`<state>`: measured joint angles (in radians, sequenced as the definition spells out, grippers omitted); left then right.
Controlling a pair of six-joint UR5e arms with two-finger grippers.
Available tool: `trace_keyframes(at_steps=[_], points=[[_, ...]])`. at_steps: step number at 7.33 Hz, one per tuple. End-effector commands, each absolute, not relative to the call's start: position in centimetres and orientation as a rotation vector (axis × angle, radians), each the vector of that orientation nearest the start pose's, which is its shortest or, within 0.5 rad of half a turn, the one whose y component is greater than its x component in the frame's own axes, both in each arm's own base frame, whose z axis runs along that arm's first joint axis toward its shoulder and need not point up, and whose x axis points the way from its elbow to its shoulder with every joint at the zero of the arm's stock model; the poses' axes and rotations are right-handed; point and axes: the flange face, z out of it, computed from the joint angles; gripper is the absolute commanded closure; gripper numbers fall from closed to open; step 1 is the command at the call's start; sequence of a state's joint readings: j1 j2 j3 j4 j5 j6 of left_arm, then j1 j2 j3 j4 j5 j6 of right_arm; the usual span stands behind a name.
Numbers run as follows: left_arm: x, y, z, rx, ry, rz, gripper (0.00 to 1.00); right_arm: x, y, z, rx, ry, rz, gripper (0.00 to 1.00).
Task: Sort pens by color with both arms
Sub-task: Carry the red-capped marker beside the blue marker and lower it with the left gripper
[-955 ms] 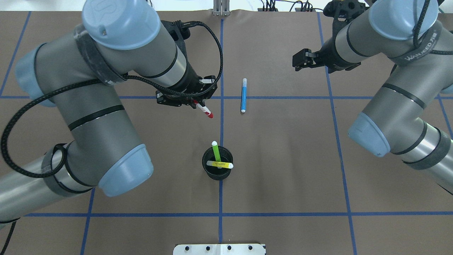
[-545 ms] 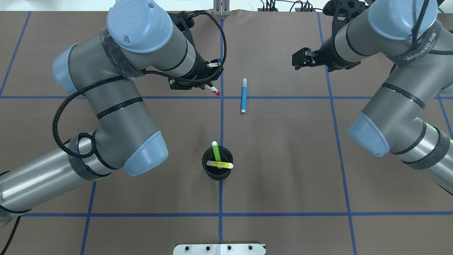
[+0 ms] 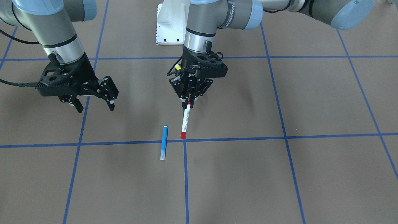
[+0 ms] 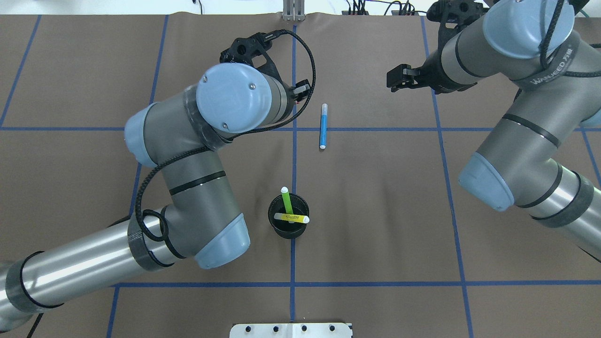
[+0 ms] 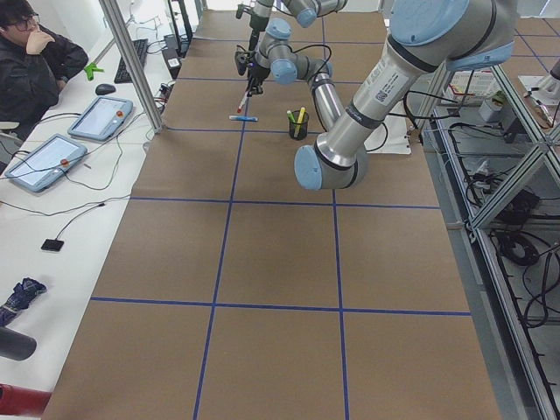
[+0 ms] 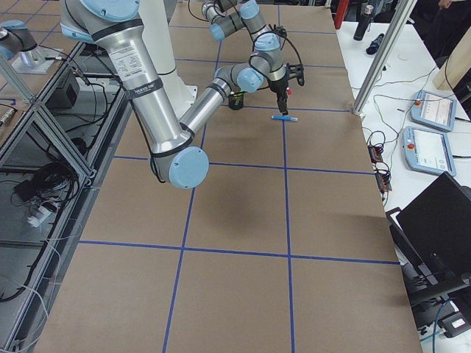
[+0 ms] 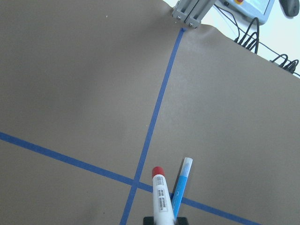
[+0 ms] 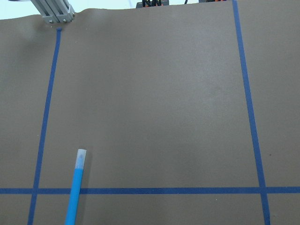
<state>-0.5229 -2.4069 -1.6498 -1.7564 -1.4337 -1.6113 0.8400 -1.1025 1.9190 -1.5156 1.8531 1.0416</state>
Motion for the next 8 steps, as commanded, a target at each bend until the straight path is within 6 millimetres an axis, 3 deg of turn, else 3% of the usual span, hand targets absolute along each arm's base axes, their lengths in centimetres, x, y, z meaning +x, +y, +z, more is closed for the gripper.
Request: trace_keyframes(at_steps=[1,2,5,8], points=[[56.8,-46.1,11.7,0.492,1.044,-0.622,1.00,-32.5,-51.4,24.1,0.355,-0.829,0.165,0.00],[57.3,-46.3,12.2,0.501,1.048,-0.618,1.00,-32.8,-51.3,24.1,0.354,-0.829,0.161,0.00],[60.0,-47.7,16.2,0.505,1.050,-0.619,1.00,-33.5,-51.0,24.2,0.370,-0.814,0.161,0.00],[60.8,-48.0,14.6,0.507,1.084,-0.620,1.00,-33.6,-50.9,24.2,0.373,-0.811,0.159,0.00]])
